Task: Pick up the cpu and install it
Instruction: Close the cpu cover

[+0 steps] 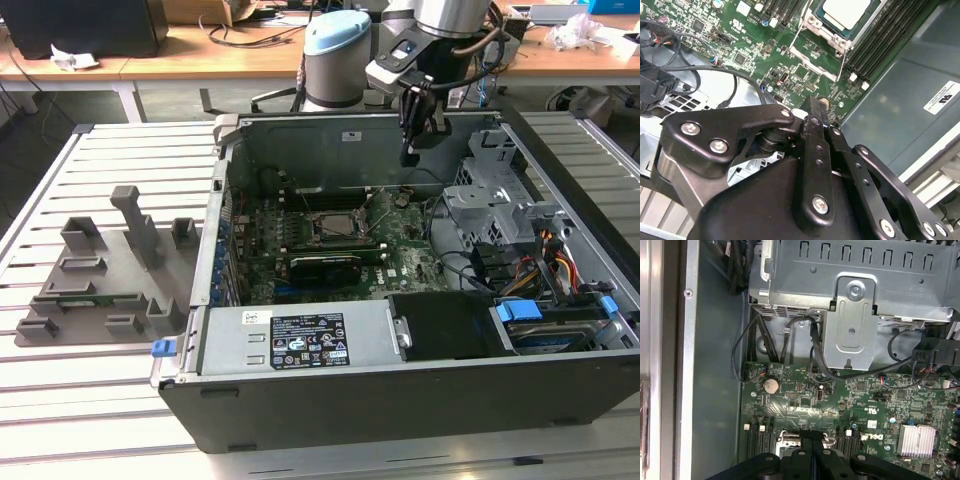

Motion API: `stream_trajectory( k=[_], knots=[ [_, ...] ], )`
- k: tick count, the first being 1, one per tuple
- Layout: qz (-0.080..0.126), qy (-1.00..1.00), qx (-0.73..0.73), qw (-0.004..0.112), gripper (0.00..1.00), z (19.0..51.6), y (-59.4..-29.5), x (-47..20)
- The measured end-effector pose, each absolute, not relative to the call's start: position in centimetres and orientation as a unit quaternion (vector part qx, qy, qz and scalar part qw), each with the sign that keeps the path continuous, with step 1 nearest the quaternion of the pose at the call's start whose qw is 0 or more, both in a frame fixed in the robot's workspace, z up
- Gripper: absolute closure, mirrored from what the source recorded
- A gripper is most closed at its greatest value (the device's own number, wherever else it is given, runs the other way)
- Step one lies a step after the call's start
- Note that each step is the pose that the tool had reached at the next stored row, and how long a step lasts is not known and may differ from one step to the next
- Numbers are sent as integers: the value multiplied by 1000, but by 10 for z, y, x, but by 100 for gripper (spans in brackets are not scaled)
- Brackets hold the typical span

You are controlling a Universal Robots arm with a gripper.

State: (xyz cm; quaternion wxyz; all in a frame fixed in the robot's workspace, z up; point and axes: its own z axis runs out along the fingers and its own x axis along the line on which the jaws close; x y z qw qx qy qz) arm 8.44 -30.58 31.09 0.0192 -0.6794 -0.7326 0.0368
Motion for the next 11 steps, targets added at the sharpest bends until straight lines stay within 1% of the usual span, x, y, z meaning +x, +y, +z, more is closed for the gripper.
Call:
stream_trajectory(
  k=[11],
  knots=[
    [37,-733,-679,19,89,299,-306,84]
  ],
)
